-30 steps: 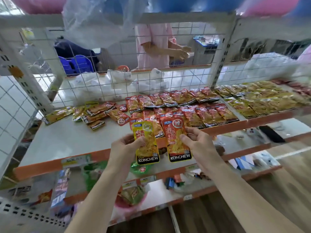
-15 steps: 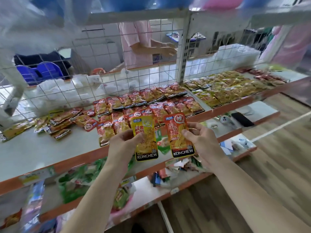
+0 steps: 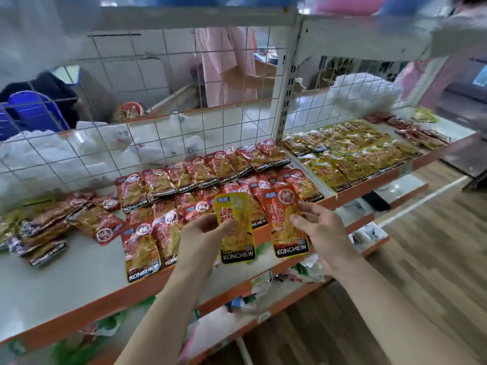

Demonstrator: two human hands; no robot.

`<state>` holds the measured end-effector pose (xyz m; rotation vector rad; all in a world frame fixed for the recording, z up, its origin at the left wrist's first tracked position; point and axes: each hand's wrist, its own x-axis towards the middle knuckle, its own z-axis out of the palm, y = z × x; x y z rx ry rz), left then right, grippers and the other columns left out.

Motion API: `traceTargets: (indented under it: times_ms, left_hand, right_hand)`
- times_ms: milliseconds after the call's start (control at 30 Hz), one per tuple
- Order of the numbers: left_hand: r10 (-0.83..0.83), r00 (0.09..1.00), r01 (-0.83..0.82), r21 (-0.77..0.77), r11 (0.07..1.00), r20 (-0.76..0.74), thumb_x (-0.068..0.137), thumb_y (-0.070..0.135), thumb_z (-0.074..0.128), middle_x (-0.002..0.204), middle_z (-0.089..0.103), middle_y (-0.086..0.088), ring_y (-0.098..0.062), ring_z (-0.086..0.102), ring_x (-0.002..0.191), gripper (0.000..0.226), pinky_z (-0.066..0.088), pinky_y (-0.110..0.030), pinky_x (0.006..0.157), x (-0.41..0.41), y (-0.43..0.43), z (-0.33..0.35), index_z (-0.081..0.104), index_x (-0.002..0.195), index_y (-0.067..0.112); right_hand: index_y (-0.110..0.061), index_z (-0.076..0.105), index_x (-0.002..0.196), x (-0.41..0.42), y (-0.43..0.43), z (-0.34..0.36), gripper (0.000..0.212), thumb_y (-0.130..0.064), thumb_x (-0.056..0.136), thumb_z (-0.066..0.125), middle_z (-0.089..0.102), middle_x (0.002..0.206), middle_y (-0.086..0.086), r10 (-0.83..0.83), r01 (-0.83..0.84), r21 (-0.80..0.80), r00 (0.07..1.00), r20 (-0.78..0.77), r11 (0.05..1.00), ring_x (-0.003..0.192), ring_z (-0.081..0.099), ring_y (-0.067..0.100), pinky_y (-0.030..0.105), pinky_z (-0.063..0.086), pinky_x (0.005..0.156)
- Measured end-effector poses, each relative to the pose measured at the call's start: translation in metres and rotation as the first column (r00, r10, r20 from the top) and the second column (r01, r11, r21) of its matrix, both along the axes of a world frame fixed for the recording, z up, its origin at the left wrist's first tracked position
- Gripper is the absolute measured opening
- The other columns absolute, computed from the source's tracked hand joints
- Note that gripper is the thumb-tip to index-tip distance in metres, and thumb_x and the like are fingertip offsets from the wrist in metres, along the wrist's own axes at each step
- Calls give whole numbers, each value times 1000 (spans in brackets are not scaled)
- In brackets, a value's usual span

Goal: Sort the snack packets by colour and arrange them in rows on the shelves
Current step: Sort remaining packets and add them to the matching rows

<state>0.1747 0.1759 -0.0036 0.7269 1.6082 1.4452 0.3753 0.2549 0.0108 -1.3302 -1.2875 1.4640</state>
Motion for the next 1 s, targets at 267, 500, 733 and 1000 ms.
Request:
traceTargets:
  times_ms: [267,500,733,1000]
  left_hand:
    - [-63,998,63,-6,998,0,83,26,80,87,77,4,-17,71,86,18,53,-35,83,-4,37,-7,75,99,18]
    - [-21,999,22,7,1000,-33,86,20,77,74,71,17,1,63,70,22,47,-25,74,1,54,2,63,81,36]
    - [156,986,-156,7,988,-60,83,21,80,78,71,14,-10,61,78,14,46,-28,75,24,82,-6,69,92,23]
    - [263,959,-265,-7,964,-105,85,14,77,62,68,17,4,60,58,30,45,-24,65,65,112,-7,61,74,37]
  right_hand:
    - [-16,64,102,-3,36,-5,16,-3,93,64,77,95,4,-34,34,9,999,-29,999,100,70,25,46,51,99]
    - [-12,65,110,-4,80,-12,20,-4,92,65,76,98,4,1,-1,3,1000,-26,1000,101,69,23,48,51,100]
    - [-18,68,97,11,132,-16,15,-5,90,68,74,94,3,122,-126,33,989,88,992,95,70,24,39,56,88]
    - [-21,66,99,31,187,-25,18,-5,92,66,73,99,5,268,-288,66,939,216,956,96,70,21,45,57,91]
